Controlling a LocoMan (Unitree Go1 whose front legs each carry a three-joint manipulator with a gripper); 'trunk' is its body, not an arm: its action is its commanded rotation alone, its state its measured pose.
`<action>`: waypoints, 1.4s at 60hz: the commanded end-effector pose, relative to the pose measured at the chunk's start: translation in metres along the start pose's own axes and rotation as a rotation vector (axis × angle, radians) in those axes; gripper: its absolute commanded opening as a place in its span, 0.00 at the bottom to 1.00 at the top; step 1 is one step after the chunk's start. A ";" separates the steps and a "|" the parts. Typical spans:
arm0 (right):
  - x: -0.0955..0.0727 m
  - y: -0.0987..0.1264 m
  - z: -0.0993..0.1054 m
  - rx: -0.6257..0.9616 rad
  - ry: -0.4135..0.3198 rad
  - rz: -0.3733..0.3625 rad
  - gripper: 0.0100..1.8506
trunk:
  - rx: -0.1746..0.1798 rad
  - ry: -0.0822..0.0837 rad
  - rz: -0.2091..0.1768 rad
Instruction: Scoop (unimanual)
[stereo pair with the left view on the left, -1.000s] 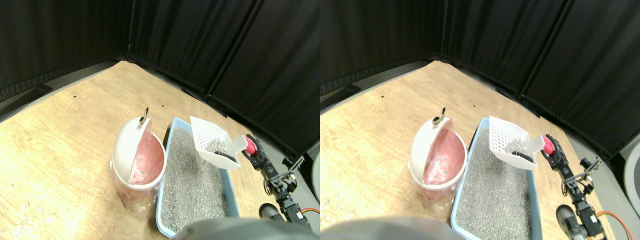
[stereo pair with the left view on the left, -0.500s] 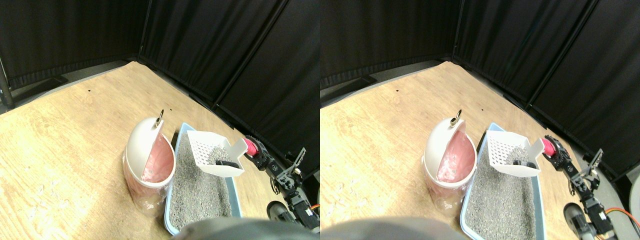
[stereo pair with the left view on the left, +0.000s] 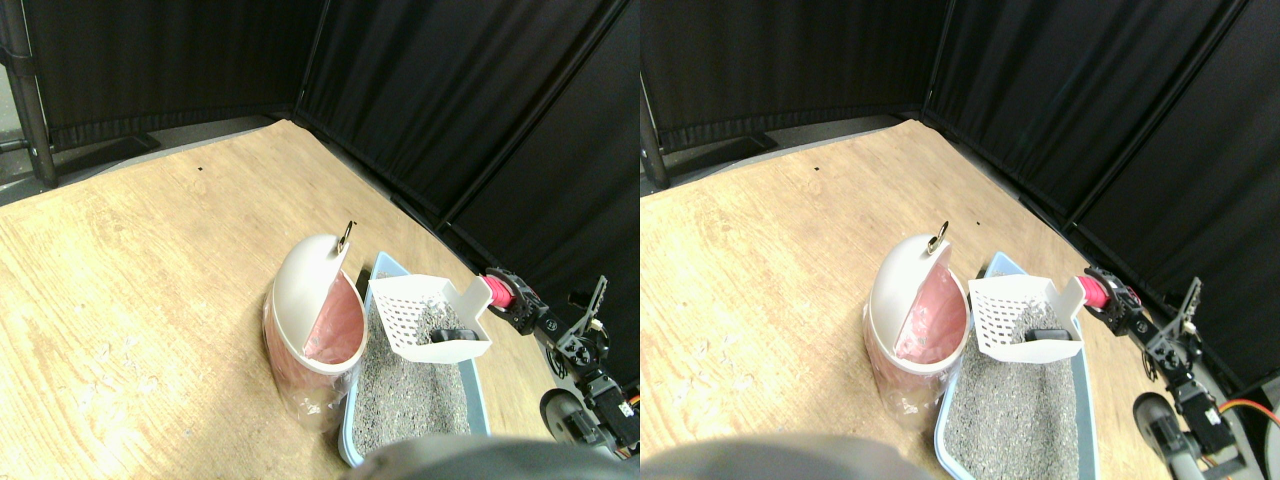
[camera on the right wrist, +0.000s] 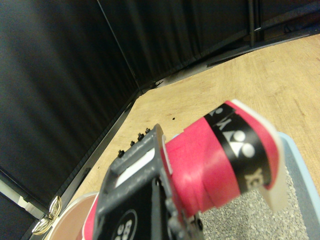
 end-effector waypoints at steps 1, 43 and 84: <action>0.003 0.004 0.008 -0.005 -0.035 -0.001 0.03 | -0.012 0.018 0.028; 0.023 0.033 0.026 -0.203 0.068 0.094 0.03 | -0.058 0.008 0.059; 0.024 0.057 0.032 -0.392 0.185 0.128 0.03 | -0.076 -0.003 0.063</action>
